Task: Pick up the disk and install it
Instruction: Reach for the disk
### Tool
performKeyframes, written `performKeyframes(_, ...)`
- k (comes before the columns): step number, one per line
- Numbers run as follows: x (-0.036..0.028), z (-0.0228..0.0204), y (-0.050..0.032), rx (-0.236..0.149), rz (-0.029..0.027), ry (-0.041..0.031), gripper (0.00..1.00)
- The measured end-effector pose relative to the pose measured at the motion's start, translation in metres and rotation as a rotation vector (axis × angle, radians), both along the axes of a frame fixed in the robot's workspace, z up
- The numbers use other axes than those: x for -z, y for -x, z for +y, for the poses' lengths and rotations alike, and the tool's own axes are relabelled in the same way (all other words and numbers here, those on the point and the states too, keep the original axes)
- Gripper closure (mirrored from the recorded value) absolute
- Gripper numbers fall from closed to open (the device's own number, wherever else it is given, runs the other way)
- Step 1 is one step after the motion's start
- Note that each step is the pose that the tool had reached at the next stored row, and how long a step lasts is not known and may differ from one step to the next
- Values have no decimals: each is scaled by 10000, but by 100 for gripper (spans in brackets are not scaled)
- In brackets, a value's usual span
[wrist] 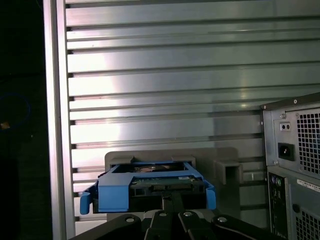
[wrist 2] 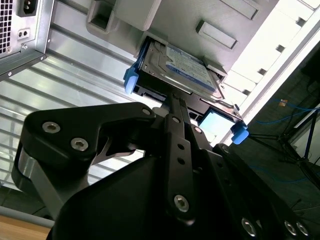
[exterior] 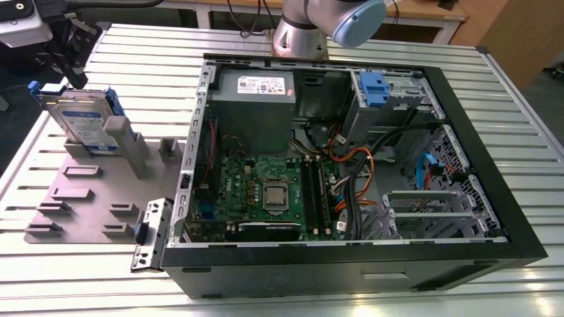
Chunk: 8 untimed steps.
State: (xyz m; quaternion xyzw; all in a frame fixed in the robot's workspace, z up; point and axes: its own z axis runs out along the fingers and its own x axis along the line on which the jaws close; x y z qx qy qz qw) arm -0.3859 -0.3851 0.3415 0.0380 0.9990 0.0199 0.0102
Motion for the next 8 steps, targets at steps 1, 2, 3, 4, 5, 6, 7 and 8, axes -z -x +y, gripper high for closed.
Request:
performKeyframes(1,1,0,6,0,-2,-1,89)
performKeyframes(2,1,0,14,1,-4,-1,89)
performKeyframes(3,1,0,23,0,-6,0,89)
performKeyframes(4,2,0,31,0,-8,-1,89)
performKeyframes(5,3,0,37,-1,-10,-1,89)
performKeyframes(6,5,0,44,-1,-10,-1,89)
performKeyframes(7,6,0,51,-1,-10,0,89)
performKeyframes(8,8,0,58,-1,-10,0,89)
